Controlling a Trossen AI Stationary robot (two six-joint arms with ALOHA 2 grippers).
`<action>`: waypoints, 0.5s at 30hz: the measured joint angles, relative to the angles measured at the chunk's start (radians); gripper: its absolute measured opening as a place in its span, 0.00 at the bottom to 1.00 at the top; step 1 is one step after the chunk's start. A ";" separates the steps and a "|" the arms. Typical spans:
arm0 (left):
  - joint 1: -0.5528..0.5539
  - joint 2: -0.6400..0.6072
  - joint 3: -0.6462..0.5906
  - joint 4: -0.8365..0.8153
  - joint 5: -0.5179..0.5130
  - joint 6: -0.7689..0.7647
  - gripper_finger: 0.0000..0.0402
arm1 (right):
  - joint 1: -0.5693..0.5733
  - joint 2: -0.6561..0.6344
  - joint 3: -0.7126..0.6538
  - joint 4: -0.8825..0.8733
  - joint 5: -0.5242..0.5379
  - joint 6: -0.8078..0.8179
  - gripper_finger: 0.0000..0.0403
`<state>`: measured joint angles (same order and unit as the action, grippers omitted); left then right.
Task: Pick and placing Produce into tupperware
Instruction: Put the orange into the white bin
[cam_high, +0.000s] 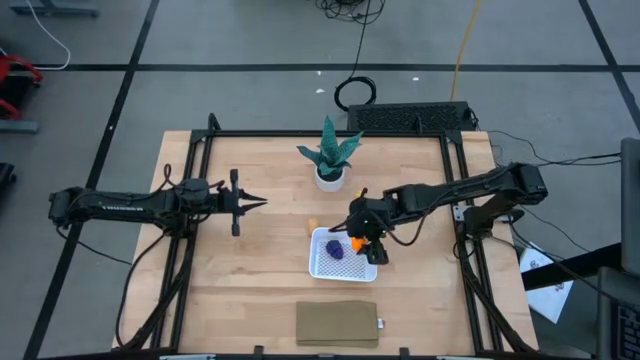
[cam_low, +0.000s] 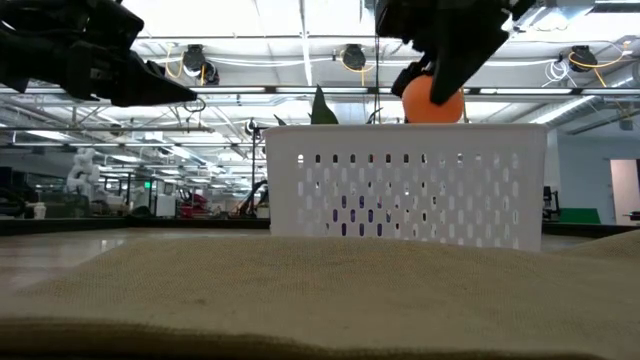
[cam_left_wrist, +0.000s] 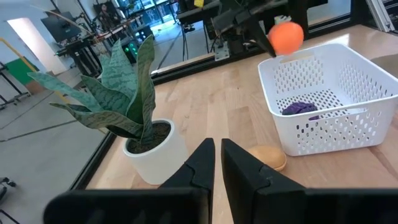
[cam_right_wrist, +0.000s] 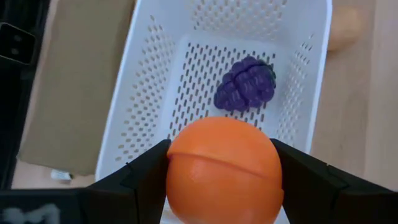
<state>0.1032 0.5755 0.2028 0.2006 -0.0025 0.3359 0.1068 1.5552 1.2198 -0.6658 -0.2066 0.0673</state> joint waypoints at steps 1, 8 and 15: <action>0.000 0.000 0.000 0.002 0.000 0.000 0.08 | 0.000 0.009 0.000 0.004 0.000 -0.005 0.59; 0.000 0.000 0.000 0.006 0.000 0.001 0.08 | 0.003 0.076 0.000 0.005 -0.001 -0.047 0.59; 0.000 0.000 0.000 0.006 0.000 0.001 0.08 | 0.020 0.129 0.000 0.004 0.006 -0.101 0.59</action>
<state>0.1032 0.5755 0.2028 0.2066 -0.0024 0.3370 0.1267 1.6846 1.2198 -0.6621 -0.2007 -0.0338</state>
